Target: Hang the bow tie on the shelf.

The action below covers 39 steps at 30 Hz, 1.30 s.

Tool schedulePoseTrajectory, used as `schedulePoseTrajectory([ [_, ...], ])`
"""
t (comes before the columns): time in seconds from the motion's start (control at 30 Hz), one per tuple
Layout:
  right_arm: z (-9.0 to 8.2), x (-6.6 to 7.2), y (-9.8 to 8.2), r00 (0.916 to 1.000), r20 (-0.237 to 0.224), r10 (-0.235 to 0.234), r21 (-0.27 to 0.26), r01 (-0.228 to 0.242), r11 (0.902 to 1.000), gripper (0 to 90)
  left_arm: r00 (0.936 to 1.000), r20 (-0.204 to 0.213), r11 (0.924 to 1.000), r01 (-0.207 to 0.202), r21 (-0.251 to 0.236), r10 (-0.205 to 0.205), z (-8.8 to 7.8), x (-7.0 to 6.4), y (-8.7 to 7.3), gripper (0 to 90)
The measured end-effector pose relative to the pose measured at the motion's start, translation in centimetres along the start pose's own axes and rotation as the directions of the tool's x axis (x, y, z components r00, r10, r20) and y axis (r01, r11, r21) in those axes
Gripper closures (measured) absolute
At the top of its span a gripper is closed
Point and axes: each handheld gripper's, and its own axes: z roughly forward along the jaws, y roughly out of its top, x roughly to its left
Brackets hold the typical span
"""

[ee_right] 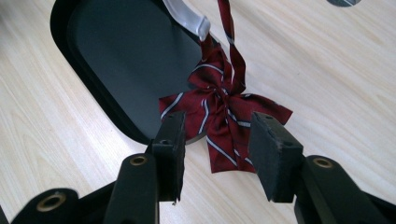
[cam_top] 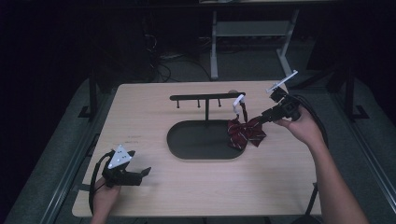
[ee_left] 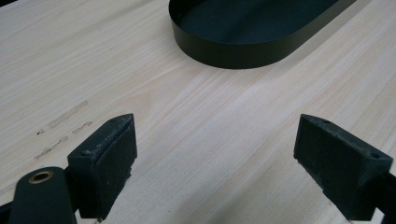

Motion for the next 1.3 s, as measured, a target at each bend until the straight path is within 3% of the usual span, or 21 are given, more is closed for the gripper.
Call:
schedulePoseTrajectory([
  [1.3,1.6,-0.3,-4.1,0.998,-0.045,0.045,0.01,-0.045,0.9989,51.5,1.0,0.001,1.0,-0.001,0.001,0.001,0.0,0.0,0.0,13.2],
])
